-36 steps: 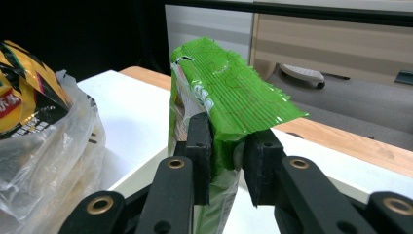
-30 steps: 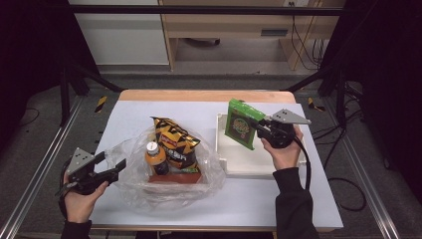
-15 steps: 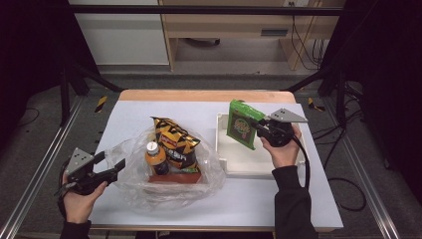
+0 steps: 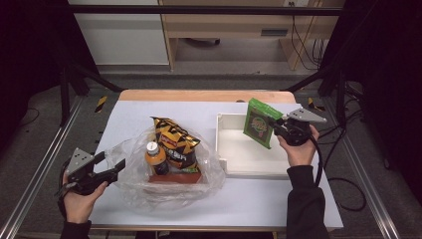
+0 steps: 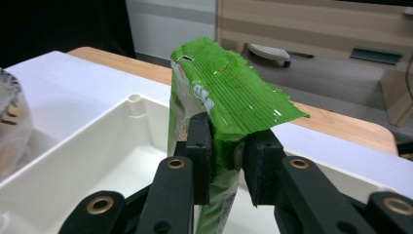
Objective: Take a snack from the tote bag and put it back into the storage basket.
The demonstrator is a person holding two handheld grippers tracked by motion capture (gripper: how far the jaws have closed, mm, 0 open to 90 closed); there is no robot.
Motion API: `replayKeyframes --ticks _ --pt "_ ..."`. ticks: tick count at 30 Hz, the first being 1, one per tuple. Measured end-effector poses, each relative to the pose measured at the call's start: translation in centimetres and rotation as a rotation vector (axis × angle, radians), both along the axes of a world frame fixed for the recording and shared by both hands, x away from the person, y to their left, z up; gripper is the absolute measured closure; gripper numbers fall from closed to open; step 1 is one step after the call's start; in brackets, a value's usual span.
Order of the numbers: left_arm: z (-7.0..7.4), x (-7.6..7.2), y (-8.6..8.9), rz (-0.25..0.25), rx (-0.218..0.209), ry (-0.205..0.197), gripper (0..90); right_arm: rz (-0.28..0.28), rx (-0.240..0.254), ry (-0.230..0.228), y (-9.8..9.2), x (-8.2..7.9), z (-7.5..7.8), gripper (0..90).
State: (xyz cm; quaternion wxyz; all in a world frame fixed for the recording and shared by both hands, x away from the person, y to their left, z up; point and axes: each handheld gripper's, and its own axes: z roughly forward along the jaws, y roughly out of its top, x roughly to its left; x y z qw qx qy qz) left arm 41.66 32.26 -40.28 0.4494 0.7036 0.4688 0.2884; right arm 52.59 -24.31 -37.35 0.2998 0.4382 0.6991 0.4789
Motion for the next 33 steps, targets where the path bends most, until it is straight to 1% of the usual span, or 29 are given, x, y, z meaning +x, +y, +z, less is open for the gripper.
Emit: replayKeyframes --ticks 2,5,10,14,18,21,27,33 --pt "0.0 0.0 0.0 0.000 0.000 0.001 24.6 -0.020 0.000 0.005 -0.8 0.2 -0.2 75.0" --pt "-0.1 0.1 0.0 -0.001 0.002 0.003 24.5 -0.044 -0.006 0.023 -1.7 0.4 -0.6 75.0" --pt "-0.1 0.1 0.1 0.001 0.000 0.001 24.5 -0.081 -0.006 0.038 -2.9 0.7 -1.4 75.0" --pt "-0.1 0.1 0.1 0.005 -0.001 0.002 24.5 -0.100 -0.011 0.056 -3.5 1.0 -2.2 75.0" --pt "-0.2 0.2 0.2 0.006 0.000 0.003 24.5 -0.124 -0.006 0.059 -4.2 1.4 -2.7 75.0" --pt "-0.2 0.2 0.2 0.007 -0.001 0.005 24.5 -0.142 0.006 0.062 -4.7 1.5 -2.9 75.0" --pt "-0.4 0.3 0.2 0.009 0.003 0.011 24.5 -0.163 0.004 0.058 -5.3 1.9 -3.0 74.7" --pt "-0.5 0.4 0.2 0.011 0.002 0.015 24.5 -0.202 0.008 0.075 -5.6 2.3 -3.1 72.3"
